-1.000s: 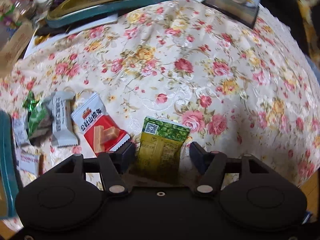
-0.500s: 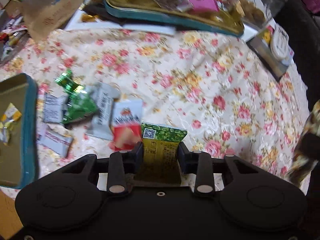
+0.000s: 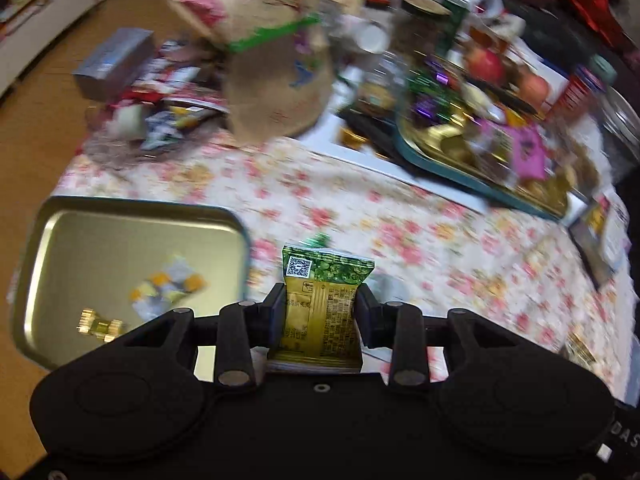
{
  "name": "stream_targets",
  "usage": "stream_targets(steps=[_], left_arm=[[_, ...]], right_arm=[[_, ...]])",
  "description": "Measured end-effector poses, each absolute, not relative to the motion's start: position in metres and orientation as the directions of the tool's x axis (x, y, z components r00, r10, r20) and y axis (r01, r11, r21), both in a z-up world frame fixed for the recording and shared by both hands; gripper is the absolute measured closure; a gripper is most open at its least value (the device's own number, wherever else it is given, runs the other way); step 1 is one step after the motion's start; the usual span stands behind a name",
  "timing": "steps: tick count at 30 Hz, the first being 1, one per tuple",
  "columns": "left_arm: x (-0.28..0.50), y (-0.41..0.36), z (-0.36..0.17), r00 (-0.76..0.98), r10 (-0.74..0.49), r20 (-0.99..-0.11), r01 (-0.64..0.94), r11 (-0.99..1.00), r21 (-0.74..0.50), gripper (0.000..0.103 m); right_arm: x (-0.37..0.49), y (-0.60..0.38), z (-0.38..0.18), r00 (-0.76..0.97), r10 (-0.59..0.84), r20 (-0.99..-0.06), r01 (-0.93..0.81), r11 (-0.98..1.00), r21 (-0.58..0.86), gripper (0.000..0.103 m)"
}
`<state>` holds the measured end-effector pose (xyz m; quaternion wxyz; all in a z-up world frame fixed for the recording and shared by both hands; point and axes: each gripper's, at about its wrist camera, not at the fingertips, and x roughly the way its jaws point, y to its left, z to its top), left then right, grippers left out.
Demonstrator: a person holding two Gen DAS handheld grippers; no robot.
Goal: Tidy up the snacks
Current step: 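Lift green pea packet over the tin tray with left tool while right tool holds its packet, then open left tool to drop green pea packet while right tool drops patterned packet in tray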
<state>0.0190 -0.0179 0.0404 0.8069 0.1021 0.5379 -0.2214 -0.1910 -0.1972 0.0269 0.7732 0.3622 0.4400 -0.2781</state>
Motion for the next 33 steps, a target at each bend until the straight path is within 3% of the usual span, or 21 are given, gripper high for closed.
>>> stream_targets(steps=[5, 14, 33], left_arm=[[0.051, 0.030, 0.045, 0.390, -0.169, -0.905, 0.352, 0.936, -0.023, 0.059], [0.097, 0.099, 0.036, 0.363, -0.106, -0.926, 0.201, 0.979, -0.034, 0.059], [0.121, 0.157, 0.037, 0.362, -0.098, -0.927, 0.088, 0.994, -0.070, 0.058]], right_arm=[[-0.151, -0.165, 0.029, 0.476, -0.066, -0.877, 0.691, 0.646, 0.326, 0.067], [-0.083, -0.100, 0.031, 0.509, 0.038, -0.860, 0.555, 0.750, 0.361, 0.067], [-0.033, -0.011, 0.040, 0.600, 0.136, -0.788, 0.306, 0.872, 0.383, 0.067]])
